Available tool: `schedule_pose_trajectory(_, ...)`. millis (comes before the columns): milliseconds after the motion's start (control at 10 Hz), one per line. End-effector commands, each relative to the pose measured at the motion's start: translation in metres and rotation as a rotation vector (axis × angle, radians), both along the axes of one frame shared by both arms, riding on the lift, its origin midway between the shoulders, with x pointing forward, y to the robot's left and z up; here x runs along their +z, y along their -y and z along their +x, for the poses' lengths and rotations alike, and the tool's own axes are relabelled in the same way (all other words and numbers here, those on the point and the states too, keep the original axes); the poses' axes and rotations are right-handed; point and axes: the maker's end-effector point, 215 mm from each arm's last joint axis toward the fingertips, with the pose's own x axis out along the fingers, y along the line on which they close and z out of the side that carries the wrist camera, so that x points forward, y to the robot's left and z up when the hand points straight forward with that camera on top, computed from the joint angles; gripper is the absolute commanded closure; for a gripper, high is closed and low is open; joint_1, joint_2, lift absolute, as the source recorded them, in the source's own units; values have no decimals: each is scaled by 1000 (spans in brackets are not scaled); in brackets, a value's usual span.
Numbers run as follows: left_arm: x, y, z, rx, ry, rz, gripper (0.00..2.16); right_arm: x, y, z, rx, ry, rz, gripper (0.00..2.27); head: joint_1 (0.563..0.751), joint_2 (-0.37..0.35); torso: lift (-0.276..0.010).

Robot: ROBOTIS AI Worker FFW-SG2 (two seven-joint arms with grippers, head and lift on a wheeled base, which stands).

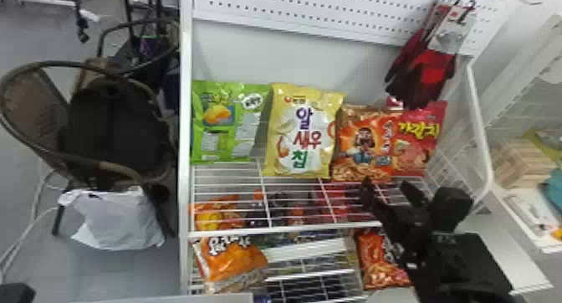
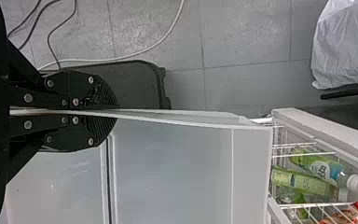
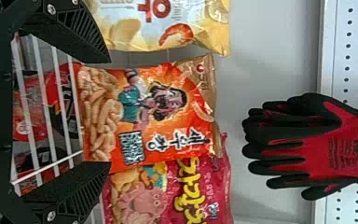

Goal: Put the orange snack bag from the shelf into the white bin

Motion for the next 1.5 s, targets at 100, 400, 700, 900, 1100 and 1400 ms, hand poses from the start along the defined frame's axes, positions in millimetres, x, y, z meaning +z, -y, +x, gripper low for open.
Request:
schedule_pose_trajectory(100,0,0,4,5,0,1,2142,28,6,38,-4,-6,-22,107,695,-284,1)
schedule_pose_trajectory(400,1,-1,11,7,5,-1,2142,45,4,80,-2,-27,-82,103,695,-274,1)
schedule_pose_trajectory(700,1,-1,12,7,5,-1,2142,45,-2,115,4,-42,-118,103,695,-251,1)
schedule_pose_trajectory(900,1,-1,12,10,4,-6,2142,49,3,129,-8,-55,-148,103,695,-237,1)
schedule_pose_trajectory(1100,1,0,12,11,4,-11,2142,35,7,135,-9,-109,-154,103,695,-239,1)
schedule_pose_trajectory(1400,0,0,9,11,1,-12,2142,27,14,155,-15,-154,-178,306,695,-241,1)
